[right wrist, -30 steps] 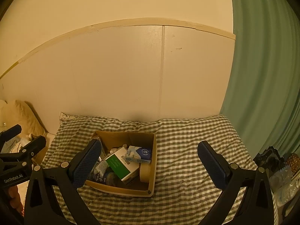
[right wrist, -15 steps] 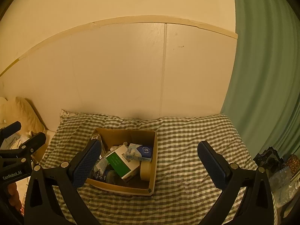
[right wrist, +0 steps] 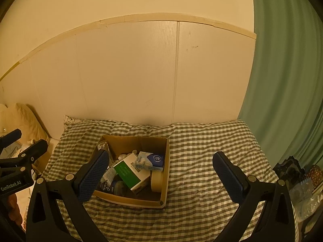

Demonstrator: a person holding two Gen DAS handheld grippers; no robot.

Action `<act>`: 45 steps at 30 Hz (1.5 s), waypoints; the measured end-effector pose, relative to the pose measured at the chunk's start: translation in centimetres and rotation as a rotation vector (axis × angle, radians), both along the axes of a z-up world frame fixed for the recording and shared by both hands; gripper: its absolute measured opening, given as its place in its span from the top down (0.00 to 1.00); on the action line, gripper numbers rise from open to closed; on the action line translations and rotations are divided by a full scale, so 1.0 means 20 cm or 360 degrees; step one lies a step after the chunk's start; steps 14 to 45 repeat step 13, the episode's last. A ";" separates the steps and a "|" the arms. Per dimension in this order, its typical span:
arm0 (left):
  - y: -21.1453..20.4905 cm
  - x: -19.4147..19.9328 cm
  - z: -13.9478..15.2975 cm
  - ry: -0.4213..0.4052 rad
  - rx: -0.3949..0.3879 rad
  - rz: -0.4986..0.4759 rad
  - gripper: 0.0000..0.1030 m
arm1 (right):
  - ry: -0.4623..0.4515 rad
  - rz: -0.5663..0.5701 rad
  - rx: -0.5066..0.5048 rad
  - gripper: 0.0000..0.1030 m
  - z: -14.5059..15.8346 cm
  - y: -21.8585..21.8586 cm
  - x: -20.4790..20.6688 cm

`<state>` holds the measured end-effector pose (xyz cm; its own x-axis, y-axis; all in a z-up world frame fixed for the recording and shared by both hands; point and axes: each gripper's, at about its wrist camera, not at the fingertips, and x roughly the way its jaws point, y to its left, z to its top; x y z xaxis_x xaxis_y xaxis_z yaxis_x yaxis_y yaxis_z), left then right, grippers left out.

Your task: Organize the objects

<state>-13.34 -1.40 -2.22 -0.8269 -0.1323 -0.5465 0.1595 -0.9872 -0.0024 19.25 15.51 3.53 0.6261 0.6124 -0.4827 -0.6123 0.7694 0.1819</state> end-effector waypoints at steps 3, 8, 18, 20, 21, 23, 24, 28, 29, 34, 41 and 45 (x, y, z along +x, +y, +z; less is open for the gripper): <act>0.00 0.00 0.00 0.0001 -0.0003 -0.0002 0.00 | 0.0001 0.0003 -0.0002 0.00 0.00 0.00 0.00; 0.00 0.00 0.00 -0.0004 -0.0008 -0.0003 0.00 | 0.0007 0.0003 -0.0005 0.00 -0.01 0.00 0.00; 0.01 0.00 0.00 0.0010 -0.0009 -0.0007 0.00 | 0.0015 0.0006 -0.0011 0.00 -0.01 0.00 0.00; 0.01 0.00 0.00 0.0010 -0.0009 -0.0007 0.00 | 0.0015 0.0006 -0.0011 0.00 -0.01 0.00 0.00; 0.01 0.00 0.00 0.0010 -0.0009 -0.0007 0.00 | 0.0015 0.0006 -0.0011 0.00 -0.01 0.00 0.00; 0.01 0.00 0.00 0.0010 -0.0009 -0.0007 0.00 | 0.0015 0.0006 -0.0011 0.00 -0.01 0.00 0.00; 0.01 0.00 0.00 0.0010 -0.0009 -0.0007 0.00 | 0.0015 0.0006 -0.0011 0.00 -0.01 0.00 0.00; 0.01 0.00 0.00 0.0010 -0.0009 -0.0007 0.00 | 0.0015 0.0006 -0.0011 0.00 -0.01 0.00 0.00; 0.01 0.00 0.00 0.0010 -0.0009 -0.0007 0.00 | 0.0015 0.0006 -0.0011 0.00 -0.01 0.00 0.00; 0.01 0.00 0.00 0.0010 -0.0009 -0.0007 0.00 | 0.0015 0.0006 -0.0011 0.00 -0.01 0.00 0.00; 0.01 0.00 0.00 0.0010 -0.0009 -0.0007 0.00 | 0.0015 0.0006 -0.0011 0.00 -0.01 0.00 0.00; 0.01 0.00 0.00 0.0010 -0.0009 -0.0007 0.00 | 0.0015 0.0006 -0.0011 0.00 -0.01 0.00 0.00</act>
